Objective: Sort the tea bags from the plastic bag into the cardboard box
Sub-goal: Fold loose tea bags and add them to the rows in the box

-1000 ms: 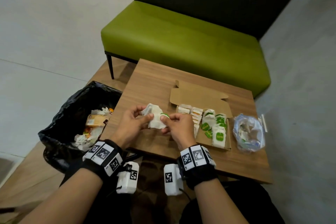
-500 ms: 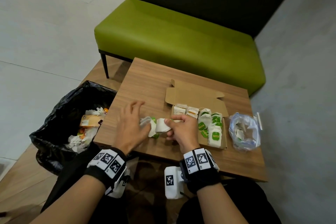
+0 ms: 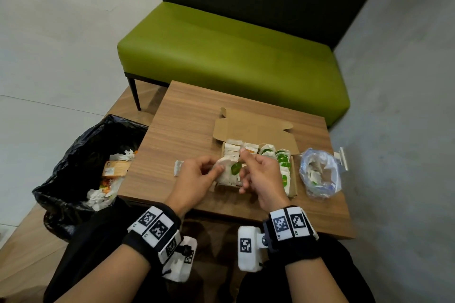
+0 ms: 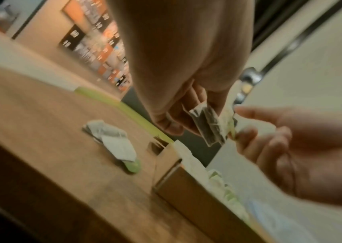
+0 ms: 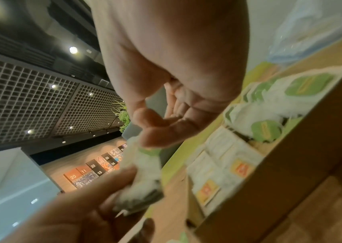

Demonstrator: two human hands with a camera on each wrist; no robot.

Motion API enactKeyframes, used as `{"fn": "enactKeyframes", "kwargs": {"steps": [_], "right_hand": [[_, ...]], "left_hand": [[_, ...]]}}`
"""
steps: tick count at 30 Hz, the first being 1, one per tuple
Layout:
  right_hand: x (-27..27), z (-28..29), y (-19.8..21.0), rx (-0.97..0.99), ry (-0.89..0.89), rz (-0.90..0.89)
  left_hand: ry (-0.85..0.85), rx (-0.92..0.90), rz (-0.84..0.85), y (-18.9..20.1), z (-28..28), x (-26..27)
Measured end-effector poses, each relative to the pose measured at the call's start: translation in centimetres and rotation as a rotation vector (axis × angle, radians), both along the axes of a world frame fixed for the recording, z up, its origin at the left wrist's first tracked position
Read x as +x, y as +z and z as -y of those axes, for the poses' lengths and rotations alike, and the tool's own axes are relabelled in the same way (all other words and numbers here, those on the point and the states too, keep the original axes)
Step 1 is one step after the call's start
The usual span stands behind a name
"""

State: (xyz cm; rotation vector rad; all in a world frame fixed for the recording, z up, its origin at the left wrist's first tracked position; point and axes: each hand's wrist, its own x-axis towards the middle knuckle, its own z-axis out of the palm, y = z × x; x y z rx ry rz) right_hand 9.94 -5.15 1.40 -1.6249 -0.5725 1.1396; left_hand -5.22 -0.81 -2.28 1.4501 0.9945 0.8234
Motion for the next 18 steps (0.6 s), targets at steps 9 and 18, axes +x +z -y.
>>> {"fn": "enactKeyframes", "kwargs": {"steps": [9,18], "right_hand": [[1.9,2.5,-0.3,0.184,0.016,0.065],[3.9,3.6,0.1,0.163,-0.019,0.163]], "left_hand": [[0.054,-0.409,0.295,0.5,1.8,3.7],[0.16,-0.323,0.228,0.3,2.5,5.2]]}}
